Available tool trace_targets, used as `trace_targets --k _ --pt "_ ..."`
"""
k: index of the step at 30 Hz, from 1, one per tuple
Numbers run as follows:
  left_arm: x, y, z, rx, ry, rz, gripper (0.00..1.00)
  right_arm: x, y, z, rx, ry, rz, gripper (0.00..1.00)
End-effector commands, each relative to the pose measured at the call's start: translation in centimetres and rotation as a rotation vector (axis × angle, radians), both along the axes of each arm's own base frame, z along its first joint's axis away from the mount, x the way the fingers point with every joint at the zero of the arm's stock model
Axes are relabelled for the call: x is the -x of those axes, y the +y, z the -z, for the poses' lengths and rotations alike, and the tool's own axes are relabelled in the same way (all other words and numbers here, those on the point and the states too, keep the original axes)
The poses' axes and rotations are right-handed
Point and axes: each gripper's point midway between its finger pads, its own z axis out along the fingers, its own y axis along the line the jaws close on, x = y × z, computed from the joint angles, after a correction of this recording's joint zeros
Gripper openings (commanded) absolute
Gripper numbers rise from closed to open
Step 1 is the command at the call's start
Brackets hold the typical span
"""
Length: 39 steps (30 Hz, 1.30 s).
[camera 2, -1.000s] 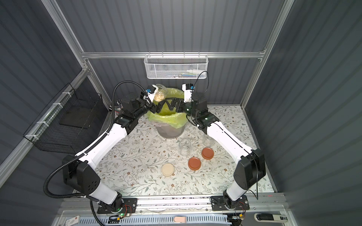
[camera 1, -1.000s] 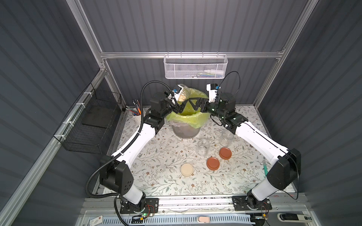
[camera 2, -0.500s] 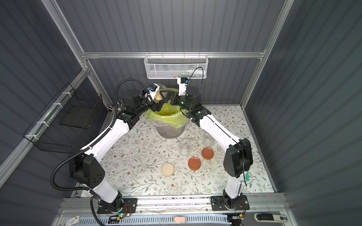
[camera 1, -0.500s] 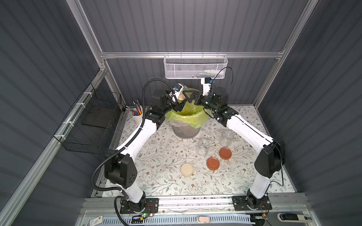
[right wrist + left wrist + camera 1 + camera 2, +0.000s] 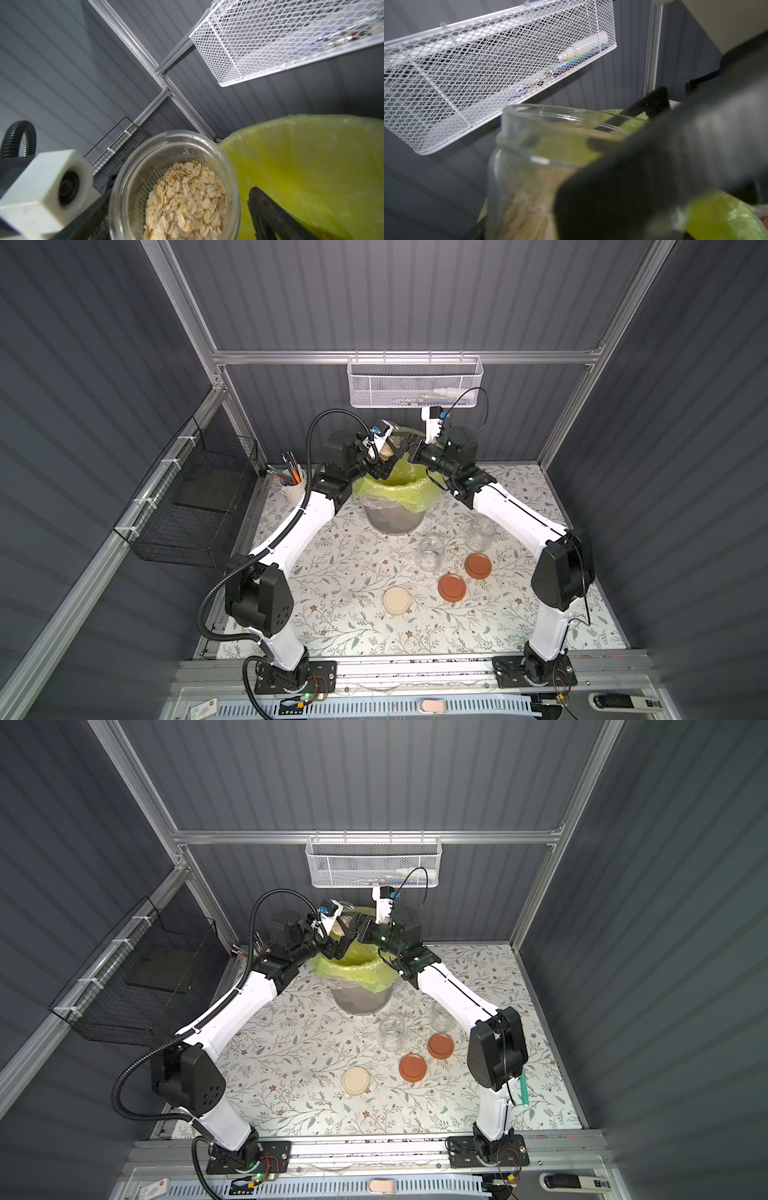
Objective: Empty expired oatmeal from jars
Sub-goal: Pour the expired oatmeal into the trash bin.
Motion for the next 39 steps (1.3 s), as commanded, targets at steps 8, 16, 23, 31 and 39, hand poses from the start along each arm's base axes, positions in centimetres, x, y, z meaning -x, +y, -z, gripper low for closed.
trace_targets --k 8,16,23,31,39 --pt "0.5 -0.9 -3.7 0.067 -0.076 0.059 0.10 -0.8 1.0 0.6 -0.016 0.015 -0.027 0.94" --pt "0.5 -1.0 -3.2 0.059 -0.067 0.067 0.10 -1.3 1.6 0.5 -0.017 0.018 -0.040 0.93" --pt "0.6 -0.9 -3.3 0.053 -0.070 0.064 0.10 -1.5 1.7 0.7 -0.043 0.025 -0.043 0.89" --pt "0.7 -0.7 -3.1 0.065 -0.067 0.052 0.19 -1.5 1.7 0.4 -0.042 0.023 -0.043 0.78" --pt "0.8 0.3 -3.4 0.097 -0.088 -0.001 0.91 -1.9 0.9 0.6 -0.080 0.050 0.010 0.63"
